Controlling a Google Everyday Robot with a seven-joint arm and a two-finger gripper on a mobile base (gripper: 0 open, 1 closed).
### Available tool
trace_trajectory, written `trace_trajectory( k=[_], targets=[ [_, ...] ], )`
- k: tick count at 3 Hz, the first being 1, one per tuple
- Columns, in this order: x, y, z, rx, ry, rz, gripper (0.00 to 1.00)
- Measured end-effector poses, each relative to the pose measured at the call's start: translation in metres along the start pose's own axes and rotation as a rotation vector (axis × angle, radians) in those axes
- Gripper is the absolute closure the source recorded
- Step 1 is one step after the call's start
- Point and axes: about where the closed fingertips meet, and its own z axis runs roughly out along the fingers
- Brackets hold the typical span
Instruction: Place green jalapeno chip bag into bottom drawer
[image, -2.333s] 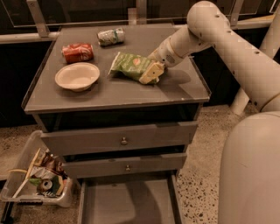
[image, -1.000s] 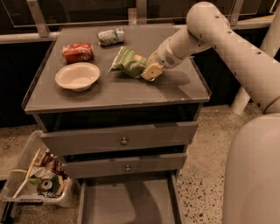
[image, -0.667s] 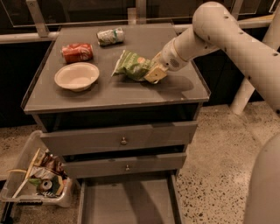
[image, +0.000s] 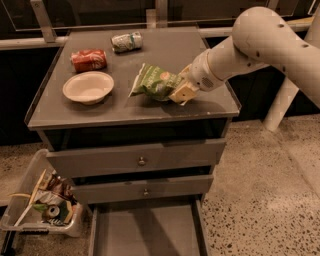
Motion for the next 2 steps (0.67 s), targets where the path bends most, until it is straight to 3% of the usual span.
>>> trace_trajectory(
  k=[2],
  targets=[
    [0.023,0.058,-0.03,0.071,-0.022,0.007,1.0]
  ],
)
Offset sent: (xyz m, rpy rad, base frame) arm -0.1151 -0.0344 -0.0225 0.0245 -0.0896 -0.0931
